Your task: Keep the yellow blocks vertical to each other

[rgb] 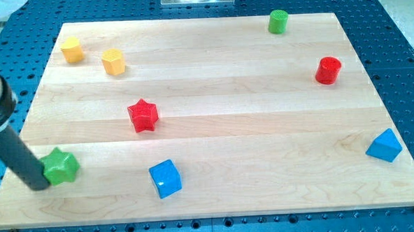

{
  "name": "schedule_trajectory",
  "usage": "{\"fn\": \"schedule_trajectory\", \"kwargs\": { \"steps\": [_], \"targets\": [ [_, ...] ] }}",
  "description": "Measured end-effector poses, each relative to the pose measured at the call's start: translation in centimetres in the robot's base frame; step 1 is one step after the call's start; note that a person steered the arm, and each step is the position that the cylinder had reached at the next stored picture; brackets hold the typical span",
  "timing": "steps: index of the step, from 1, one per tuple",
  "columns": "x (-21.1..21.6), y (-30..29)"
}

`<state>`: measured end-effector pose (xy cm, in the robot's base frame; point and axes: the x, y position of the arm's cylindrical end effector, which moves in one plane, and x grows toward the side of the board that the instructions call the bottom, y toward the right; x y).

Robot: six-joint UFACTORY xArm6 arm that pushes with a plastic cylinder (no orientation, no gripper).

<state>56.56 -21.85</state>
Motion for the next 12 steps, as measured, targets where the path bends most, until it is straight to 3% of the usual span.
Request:
{"fn": "schedule_trajectory", "kwargs": {
  "steps": [1, 2, 3, 4, 6, 7, 8, 9, 11, 12],
  "targets": [
    [-3.5, 9.3],
    [-3.1, -0.9],
    [-8.5, -0.3],
    [-14.3, 8.4],
    [-26.7, 7.9],
    [-23.3, 5.0],
    [-16.6, 2.3],
    [-21.6, 3.4],
    [-11.2, -2.9],
    [-13.5, -4.5]
  ]
}}
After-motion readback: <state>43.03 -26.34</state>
